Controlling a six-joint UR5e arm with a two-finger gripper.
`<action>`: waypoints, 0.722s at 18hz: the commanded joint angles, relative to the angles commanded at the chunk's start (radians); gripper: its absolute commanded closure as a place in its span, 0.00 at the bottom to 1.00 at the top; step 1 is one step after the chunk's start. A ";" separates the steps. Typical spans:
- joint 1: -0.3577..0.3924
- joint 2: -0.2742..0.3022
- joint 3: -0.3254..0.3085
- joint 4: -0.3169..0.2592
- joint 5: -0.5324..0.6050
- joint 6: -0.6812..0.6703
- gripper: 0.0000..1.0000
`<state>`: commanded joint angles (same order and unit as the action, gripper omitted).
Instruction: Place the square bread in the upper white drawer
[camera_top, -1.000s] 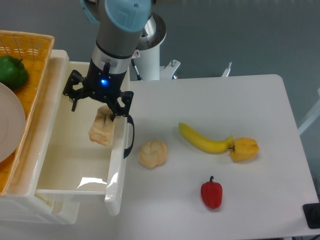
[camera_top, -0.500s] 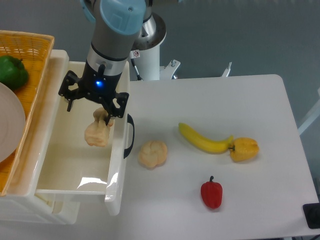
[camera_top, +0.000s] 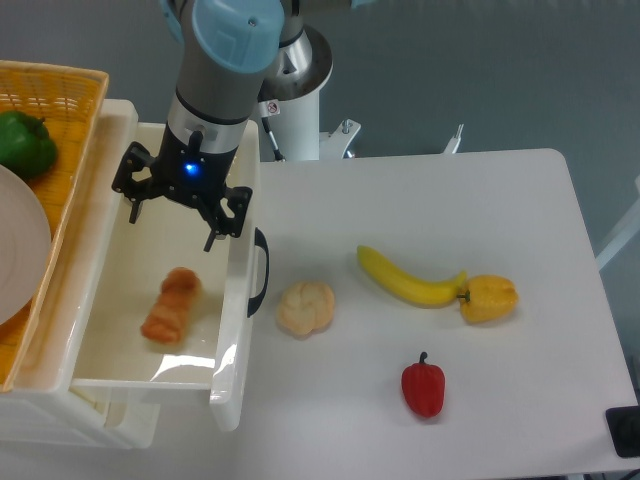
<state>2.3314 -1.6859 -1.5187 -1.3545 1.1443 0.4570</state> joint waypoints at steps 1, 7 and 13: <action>0.028 0.002 0.000 0.000 -0.002 0.027 0.00; 0.132 0.032 0.003 0.015 0.000 0.212 0.00; 0.183 0.038 -0.002 0.012 0.213 0.409 0.00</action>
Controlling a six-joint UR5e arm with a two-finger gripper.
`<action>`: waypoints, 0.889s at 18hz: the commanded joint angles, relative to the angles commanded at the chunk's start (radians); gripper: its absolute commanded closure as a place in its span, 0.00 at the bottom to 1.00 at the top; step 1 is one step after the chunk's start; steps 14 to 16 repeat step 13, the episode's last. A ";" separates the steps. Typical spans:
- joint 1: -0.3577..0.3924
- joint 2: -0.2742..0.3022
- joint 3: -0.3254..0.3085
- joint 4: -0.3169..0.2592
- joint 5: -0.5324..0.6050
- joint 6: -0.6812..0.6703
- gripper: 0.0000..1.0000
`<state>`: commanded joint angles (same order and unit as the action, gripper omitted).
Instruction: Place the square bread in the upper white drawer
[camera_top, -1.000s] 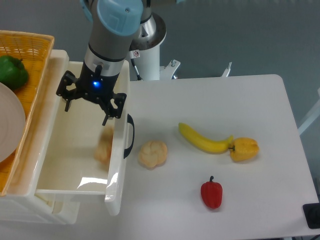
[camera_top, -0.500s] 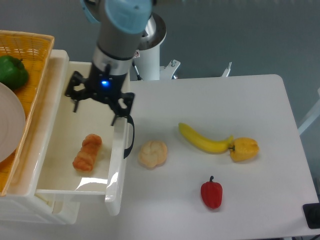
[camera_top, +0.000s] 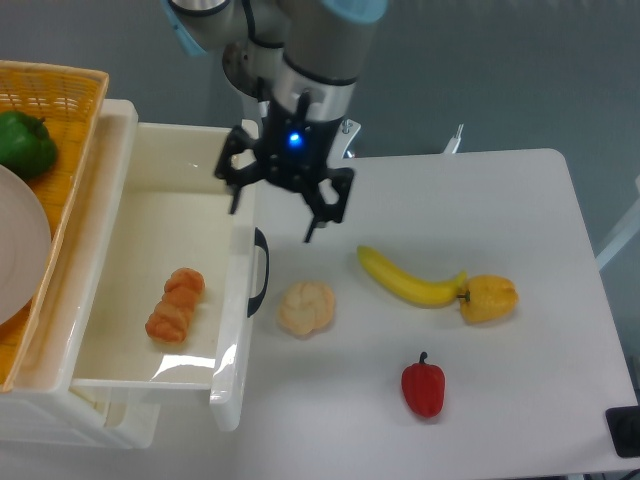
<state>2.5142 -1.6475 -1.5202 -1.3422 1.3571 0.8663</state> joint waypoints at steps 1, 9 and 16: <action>0.005 -0.002 -0.003 0.000 0.025 0.038 0.00; 0.089 -0.034 -0.012 0.002 0.155 0.181 0.00; 0.123 -0.066 -0.012 0.005 0.160 0.184 0.00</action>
